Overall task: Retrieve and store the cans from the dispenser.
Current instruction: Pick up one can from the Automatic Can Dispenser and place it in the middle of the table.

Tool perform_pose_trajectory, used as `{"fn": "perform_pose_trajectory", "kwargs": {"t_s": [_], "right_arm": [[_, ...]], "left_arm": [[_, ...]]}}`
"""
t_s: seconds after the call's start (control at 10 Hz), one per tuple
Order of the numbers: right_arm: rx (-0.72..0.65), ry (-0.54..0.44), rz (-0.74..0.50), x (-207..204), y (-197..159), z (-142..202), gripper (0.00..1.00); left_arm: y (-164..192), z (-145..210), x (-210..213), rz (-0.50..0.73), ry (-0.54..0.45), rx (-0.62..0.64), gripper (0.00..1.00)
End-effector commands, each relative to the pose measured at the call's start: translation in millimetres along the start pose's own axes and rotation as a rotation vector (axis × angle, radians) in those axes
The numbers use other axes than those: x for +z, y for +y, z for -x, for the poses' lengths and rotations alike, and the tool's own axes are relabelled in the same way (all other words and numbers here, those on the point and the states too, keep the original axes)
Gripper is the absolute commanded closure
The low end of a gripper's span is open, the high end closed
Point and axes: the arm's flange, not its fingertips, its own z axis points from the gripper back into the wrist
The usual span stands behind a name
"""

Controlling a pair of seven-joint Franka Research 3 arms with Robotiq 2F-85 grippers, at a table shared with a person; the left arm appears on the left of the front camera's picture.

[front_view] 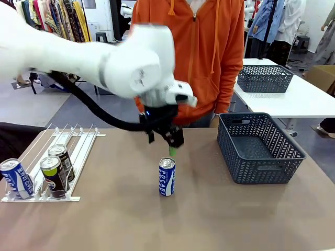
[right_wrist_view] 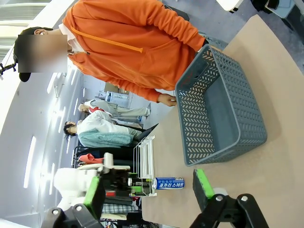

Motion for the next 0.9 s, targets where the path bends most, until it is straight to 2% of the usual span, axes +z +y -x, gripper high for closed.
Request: {"fn": "perform_pose_trajectory", "kwargs": {"t_s": [0.0, 0.1, 0.2, 0.3, 0.4, 0.5, 0.6, 0.7, 0.8], "right_arm": [[0.021, -0.017, -0.027, -2, 1, -2, 0.0], [0.021, -0.017, -0.027, -2, 1, -2, 0.0], [0.021, -0.017, -0.027, -2, 1, -2, 0.0], [0.021, -0.017, -0.027, -2, 1, -2, 0.0], [0.021, -0.017, -0.027, -2, 1, -2, 0.0], [0.021, -0.017, -0.027, -2, 1, -2, 0.0], [0.021, -0.017, -0.027, -2, 1, -2, 0.0], [0.021, -0.017, -0.027, -2, 1, -2, 0.0], [0.021, -0.017, -0.027, -2, 1, -2, 0.0]], "left_arm": [[48, 79, 65, 0.119, -0.114, 0.094, 0.0], [84, 115, 93, 0.174, -0.188, 0.169, 0.0], [127, 158, 114, 0.13, -0.263, 0.339, 0.0], [182, 212, 130, 0.144, -0.345, 0.519, 0.0], [227, 264, 137, 0.242, -0.388, 0.646, 0.0], [267, 318, 139, 0.381, -0.47, 0.721, 0.0], [305, 365, 126, 0.575, -0.544, 0.739, 0.0], [330, 402, 107, 0.658, -0.568, 0.836, 0.0], [344, 429, 86, 0.763, -0.623, 0.867, 0.0]]}}
